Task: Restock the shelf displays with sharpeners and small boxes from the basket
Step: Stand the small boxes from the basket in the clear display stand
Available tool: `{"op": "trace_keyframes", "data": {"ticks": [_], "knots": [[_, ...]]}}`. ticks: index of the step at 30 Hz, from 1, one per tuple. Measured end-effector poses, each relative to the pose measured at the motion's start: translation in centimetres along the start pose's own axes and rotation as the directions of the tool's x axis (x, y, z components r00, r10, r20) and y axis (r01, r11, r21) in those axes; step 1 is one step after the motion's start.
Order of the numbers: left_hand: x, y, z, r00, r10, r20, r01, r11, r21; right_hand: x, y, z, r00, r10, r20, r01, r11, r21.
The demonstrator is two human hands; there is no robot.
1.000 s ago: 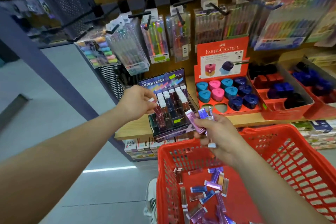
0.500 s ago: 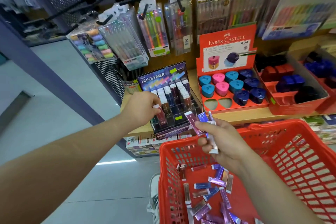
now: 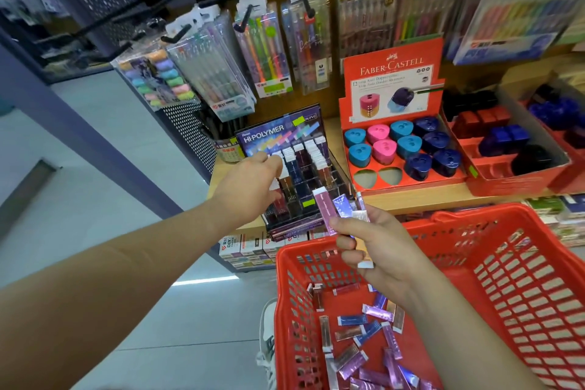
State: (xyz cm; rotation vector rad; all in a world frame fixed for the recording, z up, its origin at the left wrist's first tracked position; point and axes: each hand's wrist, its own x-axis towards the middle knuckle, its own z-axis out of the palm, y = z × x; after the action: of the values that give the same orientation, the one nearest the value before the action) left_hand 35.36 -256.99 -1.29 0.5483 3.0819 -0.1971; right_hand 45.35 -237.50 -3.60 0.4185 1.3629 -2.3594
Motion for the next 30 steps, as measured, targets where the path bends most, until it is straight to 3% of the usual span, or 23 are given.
{"op": "trace_keyframes", "data": {"ticks": [3,5,6,10,13,14,17,19,30], "knots": [[0.1,0.2,-2.1,0.991,-0.09,0.099,0.121,0.923,-0.365,-0.2,0.1,0.1,1.0,-0.023,0.016,0.023,1.0,-0.011],[-0.2,1.0,-3.7,0.95,-0.072,0.303,0.274,0.657,-0.703,-0.3,0.1,0.2,0.999,-0.036,0.027,0.037,0.999,-0.022],[-0.5,1.5,-4.4,0.925,-0.01,0.38,0.325,0.541,-0.776,-0.3,0.1,0.3,0.999,-0.041,0.033,0.042,0.999,-0.03],[-1.6,3.2,-5.6,0.908,0.123,0.4,0.288,0.511,-0.81,-0.4,0.2,0.8,0.997,-0.054,0.059,0.057,0.997,-0.055],[-1.4,2.5,-6.2,0.943,0.021,0.332,0.286,0.46,-0.841,-0.4,0.1,0.7,0.998,-0.036,0.056,0.037,0.999,-0.023],[-1.2,1.8,-6.4,0.956,-0.039,0.289,0.271,0.482,-0.833,-0.4,0.0,0.6,0.998,-0.018,0.053,0.017,1.0,0.022],[-1.0,-0.8,-5.9,0.977,-0.18,0.115,0.209,0.699,-0.684,-0.3,-0.2,0.0,0.997,0.037,0.063,-0.052,0.966,0.253],[-1.1,-1.6,-4.9,0.975,-0.211,0.063,0.204,0.754,-0.624,-0.3,-0.3,-0.2,0.996,0.051,0.073,-0.073,0.934,0.349],[-0.7,-1.5,-1.0,0.996,-0.084,0.024,0.087,0.973,-0.213,-0.1,-0.3,-0.4,0.994,0.094,0.049,-0.104,0.957,0.272]]}}
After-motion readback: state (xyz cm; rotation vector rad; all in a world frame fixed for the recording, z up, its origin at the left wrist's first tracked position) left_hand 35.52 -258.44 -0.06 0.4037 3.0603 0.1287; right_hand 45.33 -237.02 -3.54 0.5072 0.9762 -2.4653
